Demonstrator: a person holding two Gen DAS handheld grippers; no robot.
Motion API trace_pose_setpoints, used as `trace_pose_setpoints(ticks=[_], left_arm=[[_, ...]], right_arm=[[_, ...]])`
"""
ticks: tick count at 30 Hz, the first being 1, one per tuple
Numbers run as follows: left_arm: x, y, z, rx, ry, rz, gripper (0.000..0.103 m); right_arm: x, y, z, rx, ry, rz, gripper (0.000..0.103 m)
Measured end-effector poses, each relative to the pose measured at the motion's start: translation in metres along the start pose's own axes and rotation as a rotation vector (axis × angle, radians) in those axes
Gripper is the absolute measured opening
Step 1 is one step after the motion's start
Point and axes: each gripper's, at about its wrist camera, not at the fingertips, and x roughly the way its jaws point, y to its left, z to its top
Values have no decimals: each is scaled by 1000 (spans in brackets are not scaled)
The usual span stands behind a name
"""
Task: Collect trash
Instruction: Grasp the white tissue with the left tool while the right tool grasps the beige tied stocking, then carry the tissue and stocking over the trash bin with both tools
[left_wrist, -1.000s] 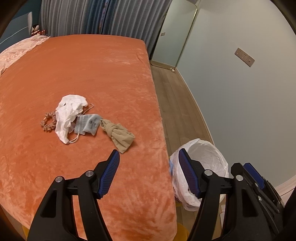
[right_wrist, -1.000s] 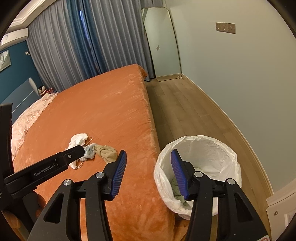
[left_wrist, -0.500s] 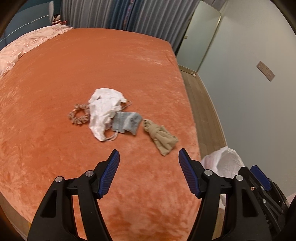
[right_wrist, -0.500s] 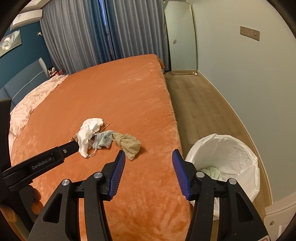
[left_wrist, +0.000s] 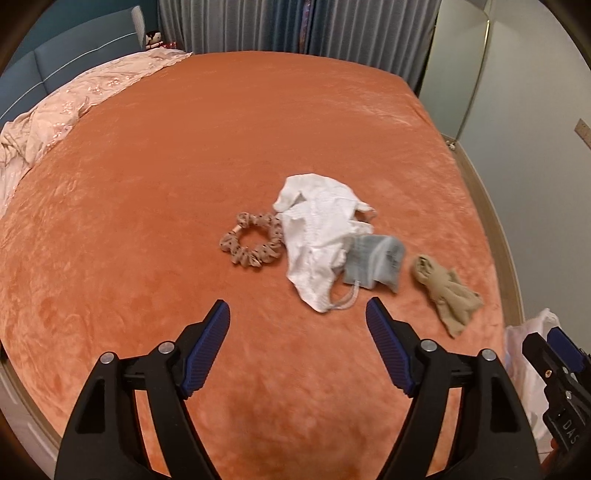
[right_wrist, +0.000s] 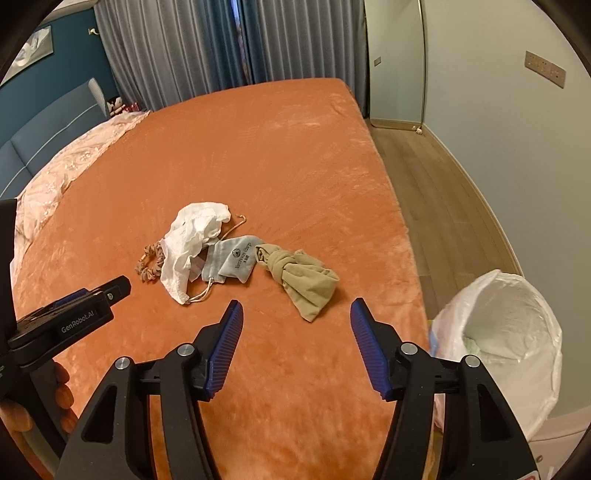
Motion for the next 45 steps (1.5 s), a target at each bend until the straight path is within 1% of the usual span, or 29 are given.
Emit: trace_pose_setpoints(ticks=[4, 6, 10, 14, 16, 18, 19, 20, 21, 22, 23, 24, 25, 27, 28, 29, 31, 38, 41, 45], left_arm=[[26, 5, 13, -9, 19, 20, 80], [38, 2, 18, 0, 32, 16, 86], [66, -9, 25, 44, 69, 8, 86], [94, -13, 29, 25, 116, -4, 85], [105, -14, 29, 6, 146, -36, 77], [114, -14, 29, -5, 174, -56, 61], [117, -13, 29, -11, 185, -68, 57], [119, -13, 28, -16, 192, -77, 48], [121, -12, 27, -20, 199, -91, 37], [122, -12, 26, -19, 205, -96, 30], [122, -11, 25, -20, 204, -100, 17], [121, -9, 24, -21, 203, -101, 14], [119, -7, 23, -26, 200, -102, 13], [113, -3, 23, -36, 188, -109, 11], [108, -2, 24, -38, 181, -111, 11], [105, -1, 24, -39, 175, -113, 11], [91, 1, 27, -35, 150, -108, 10], [31, -10, 41, 7, 58, -88, 10], [0, -22, 49, 30, 11, -68, 10], [-42, -41, 58, 62, -48, -62, 10]], right_arm=[[34, 4, 9, -9, 31, -11, 63], [46, 2, 13, -5, 42, -11, 63], [80, -4, 22, 15, 74, -12, 63], [109, -7, 27, 21, 114, -26, 63], [121, -6, 28, 22, 133, -26, 63], [132, -5, 28, 13, 150, -24, 63], [135, -5, 27, 9, 157, -26, 63], [139, -4, 27, 5, 165, -26, 63], [143, -3, 26, 2, 172, -26, 63], [145, -3, 24, 3, 175, -27, 62], [147, -2, 23, 7, 179, -28, 59], [148, -2, 23, 10, 181, -29, 51], [149, -2, 21, 14, 186, -24, 48], [149, 0, 20, 13, 191, -10, 35], [148, 2, 20, 4, 192, -12, 32], [145, 4, 21, -9, 193, -13, 23], [137, 9, 22, -31, 182, -12, 13], [84, 20, 40, -56, 95, 39, 11], [50, 22, 53, -60, 37, 61, 11], [7, 18, 69, -55, -35, 74, 11]])
